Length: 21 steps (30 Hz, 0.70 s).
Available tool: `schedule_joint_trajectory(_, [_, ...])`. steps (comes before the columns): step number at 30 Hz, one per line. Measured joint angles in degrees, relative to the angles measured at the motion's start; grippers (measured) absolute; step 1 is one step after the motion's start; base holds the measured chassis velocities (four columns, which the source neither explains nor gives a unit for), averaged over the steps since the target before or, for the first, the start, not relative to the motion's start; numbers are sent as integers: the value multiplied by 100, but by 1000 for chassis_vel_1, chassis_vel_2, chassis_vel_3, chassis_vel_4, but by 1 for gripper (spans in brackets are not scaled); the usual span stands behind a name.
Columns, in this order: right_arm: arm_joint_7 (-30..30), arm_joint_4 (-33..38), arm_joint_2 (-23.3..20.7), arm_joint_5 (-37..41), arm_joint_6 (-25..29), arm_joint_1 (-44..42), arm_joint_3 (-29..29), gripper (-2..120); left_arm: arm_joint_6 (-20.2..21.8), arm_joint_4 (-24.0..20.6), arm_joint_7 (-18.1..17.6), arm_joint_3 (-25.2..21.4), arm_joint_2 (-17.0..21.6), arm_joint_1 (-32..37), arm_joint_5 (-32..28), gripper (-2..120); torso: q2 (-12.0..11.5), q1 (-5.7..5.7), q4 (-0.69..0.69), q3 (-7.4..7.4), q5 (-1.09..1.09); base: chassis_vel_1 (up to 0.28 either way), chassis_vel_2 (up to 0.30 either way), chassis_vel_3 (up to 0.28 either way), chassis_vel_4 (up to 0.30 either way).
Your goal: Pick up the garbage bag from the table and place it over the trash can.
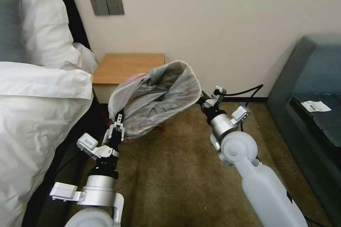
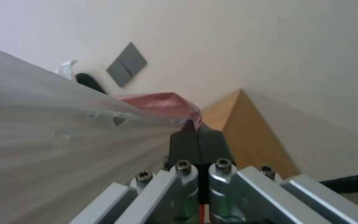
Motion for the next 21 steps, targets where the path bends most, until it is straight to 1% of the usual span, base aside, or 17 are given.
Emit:
schedule_joint_trajectory(7, [-34,-265,5,-137,61,32,51,0,7,-6,87,16,5,14,15,15,0,0,0,0,0,0,0,0,0])
schedule_joint_trajectory(14, [-59,-811,27,-283,171,122,141,0,11,39,109,2,22,-19,93,15,0,0,0,0,0,0,0,0,0])
schedule_joint_trajectory(21, [-79,-1188,39,-356,281,186,203,0,13,39,124,4,25,-29,117,15,0,0,1,0,0,0,0,0,0])
